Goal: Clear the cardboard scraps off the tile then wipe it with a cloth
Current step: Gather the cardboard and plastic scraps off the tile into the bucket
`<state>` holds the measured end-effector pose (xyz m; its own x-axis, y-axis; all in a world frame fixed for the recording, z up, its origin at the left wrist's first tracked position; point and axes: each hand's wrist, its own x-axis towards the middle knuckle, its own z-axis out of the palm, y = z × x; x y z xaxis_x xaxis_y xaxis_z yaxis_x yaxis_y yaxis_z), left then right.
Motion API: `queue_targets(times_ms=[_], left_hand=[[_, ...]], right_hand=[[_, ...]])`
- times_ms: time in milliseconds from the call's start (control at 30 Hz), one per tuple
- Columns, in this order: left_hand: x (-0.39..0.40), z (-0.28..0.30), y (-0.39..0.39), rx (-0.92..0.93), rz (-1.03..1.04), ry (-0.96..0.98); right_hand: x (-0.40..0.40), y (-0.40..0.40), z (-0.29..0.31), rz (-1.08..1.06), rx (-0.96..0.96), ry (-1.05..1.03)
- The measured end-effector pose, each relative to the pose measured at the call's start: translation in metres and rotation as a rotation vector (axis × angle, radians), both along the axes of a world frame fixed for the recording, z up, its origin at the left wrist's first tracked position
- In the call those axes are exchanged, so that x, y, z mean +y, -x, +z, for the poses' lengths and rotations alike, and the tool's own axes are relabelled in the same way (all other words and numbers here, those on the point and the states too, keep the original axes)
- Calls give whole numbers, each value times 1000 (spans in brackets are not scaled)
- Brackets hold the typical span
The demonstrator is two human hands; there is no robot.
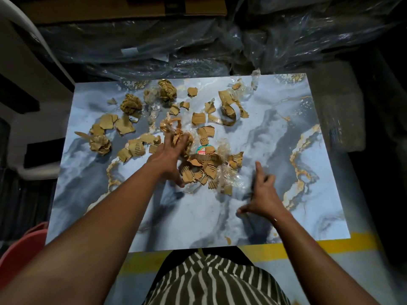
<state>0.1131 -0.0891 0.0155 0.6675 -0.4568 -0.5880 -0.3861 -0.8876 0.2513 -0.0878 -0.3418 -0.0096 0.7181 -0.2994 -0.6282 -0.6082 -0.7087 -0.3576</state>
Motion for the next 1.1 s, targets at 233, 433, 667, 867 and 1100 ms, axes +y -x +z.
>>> queue_targets(times_ms=[233,433,667,867,1100], left_hand=[[-27,-15,21,68,45,79],[-30,-32,50,71,90,211],[-36,-34,63,117,180,378],[-31,-25,64,90,289,484],[-19,-4,67,1,377,564]], right_hand=[[40,-66,-6,80,-194,-47],[60,-82,-15,186,-247,-69],[71,-84,-11,65,-351,-200],[76,-90,2,70,-448,-222],[83,-94,18,114,-540,-219]])
